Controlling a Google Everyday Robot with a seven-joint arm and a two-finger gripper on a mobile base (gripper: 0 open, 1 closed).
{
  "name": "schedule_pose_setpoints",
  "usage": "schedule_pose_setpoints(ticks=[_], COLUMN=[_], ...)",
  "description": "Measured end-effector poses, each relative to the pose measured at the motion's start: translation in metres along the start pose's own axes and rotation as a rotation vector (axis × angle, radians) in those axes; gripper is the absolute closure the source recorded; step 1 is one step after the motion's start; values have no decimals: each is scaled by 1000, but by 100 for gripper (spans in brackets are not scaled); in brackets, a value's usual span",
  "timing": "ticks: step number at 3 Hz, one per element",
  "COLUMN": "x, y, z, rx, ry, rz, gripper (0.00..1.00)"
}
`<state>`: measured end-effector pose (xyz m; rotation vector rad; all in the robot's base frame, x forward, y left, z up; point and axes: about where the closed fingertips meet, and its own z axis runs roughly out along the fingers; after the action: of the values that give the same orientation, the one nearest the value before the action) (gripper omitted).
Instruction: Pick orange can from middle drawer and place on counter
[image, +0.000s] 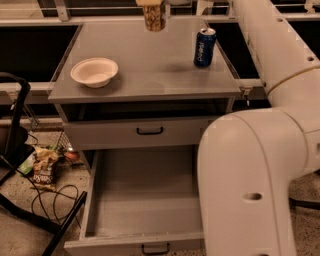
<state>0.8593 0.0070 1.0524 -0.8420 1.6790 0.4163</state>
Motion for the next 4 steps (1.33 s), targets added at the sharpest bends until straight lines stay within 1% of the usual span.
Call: schedule_pose_setpoints(ticks=[1,2,3,4], x=[-14,15,71,107], y=[-36,-40,-20,-8], z=[30,71,118,140], rx=[113,115,90,74], ry=[-87,-83,49,130], rz=[91,189,259,296], gripper=[100,100,100,100])
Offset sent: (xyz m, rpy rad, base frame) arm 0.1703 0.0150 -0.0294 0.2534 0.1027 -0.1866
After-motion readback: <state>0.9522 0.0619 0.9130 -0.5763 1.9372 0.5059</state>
